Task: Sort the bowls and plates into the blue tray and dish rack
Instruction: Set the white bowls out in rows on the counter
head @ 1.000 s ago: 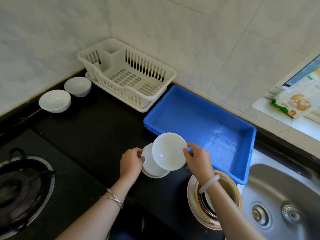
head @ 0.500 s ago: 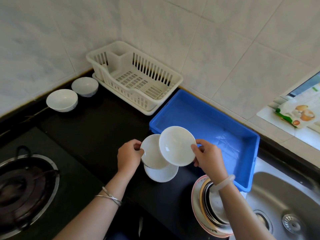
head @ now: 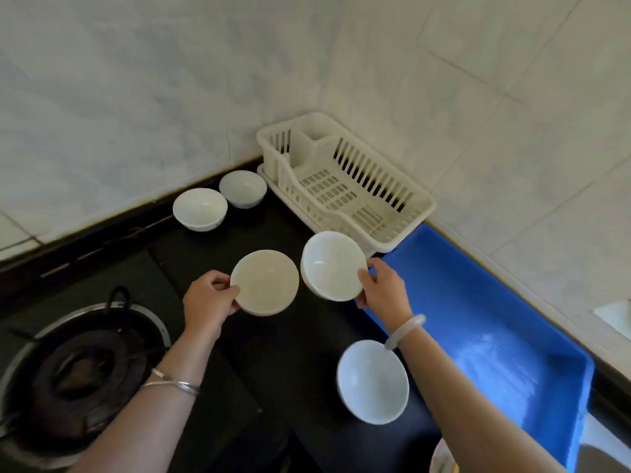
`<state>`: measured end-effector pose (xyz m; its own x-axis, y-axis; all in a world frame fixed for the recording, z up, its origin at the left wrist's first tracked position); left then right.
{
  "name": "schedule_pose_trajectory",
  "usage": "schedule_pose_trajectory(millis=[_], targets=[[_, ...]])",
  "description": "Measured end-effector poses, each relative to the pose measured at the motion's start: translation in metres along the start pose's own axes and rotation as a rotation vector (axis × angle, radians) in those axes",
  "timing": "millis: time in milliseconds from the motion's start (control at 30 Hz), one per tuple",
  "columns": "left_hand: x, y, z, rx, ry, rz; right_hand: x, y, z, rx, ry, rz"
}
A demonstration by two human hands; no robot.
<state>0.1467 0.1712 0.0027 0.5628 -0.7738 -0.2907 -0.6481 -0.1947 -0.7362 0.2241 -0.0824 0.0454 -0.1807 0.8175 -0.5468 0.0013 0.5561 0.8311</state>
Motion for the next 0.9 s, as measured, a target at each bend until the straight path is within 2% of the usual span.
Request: schedule_pose_trajectory(millis=[167,400,900], targets=[[-0.022,-0.009,0.046,-0.068,-0.121,-0.147,0.055,0.011,0.052,0.058,0.034,0.029],[-0.025,-0.014,0.09,-0.112,-0.188,-0.197,0.109,0.004,0.1,0.174,0.056,0.014],[-0.011,-0.006,0.116,-0.155,-0.203,-0.198,0.144,-0.022,0.129,0.25,0.013,0.041]])
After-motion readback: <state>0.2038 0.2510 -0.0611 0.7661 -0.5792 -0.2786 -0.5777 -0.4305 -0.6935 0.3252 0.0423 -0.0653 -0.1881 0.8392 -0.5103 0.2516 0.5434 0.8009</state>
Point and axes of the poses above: each hand's wrist, its own z-axis towards the middle knuckle, its own x-axis out of the palm, y = z × x, the point moved 2 cm from there along z, towards the middle knuckle, and after that the axes turned 11 degrees about -x, right-handed, at the moved point
